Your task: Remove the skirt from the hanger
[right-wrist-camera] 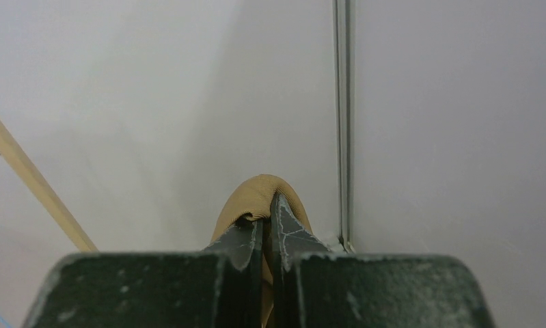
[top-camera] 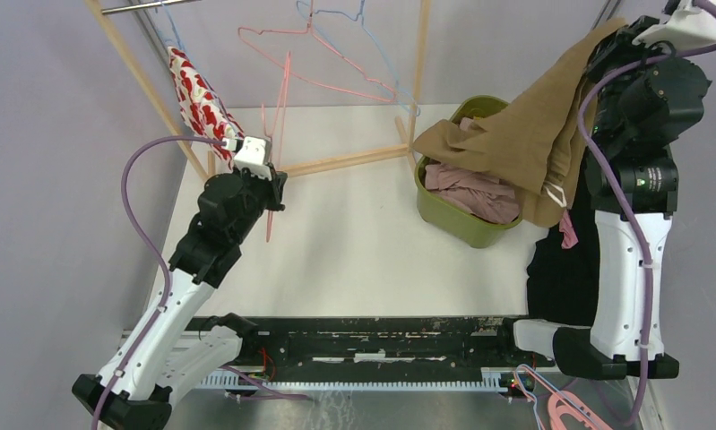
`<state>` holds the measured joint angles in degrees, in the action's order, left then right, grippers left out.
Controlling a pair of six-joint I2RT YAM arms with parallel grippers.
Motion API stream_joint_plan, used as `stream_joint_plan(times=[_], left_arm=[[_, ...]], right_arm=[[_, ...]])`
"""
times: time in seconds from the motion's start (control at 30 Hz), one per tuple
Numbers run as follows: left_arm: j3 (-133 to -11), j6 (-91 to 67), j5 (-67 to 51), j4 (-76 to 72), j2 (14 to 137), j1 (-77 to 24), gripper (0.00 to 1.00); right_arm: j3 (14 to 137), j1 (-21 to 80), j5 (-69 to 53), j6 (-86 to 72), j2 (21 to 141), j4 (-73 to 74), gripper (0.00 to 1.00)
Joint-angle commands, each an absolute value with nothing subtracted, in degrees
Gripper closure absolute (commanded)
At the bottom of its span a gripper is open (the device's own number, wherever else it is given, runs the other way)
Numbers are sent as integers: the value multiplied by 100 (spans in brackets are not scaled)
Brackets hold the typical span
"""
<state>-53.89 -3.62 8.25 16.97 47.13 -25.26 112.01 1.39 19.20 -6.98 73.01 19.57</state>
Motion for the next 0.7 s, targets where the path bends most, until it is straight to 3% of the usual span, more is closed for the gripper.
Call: stream_joint_plan(times=[0.0,0.17,0.53,0.67], left_arm=[[-5379,-581,529,1297,4738,-2549,97],[-5450,-633,491,1422,4768,-2548,97],[-5610,-581,844,1701,4771,-2545,97],[-5561,-613,957,1712,4749,-2543,97]], right_arm=[[10507,149,1994,-677,7078,1827,99],[9778,149,1774,-896,7283,1946,99],[9605,609,1141,-1598,8461,2163,99],[8113,857,1444,-2995,8222,2333,99]])
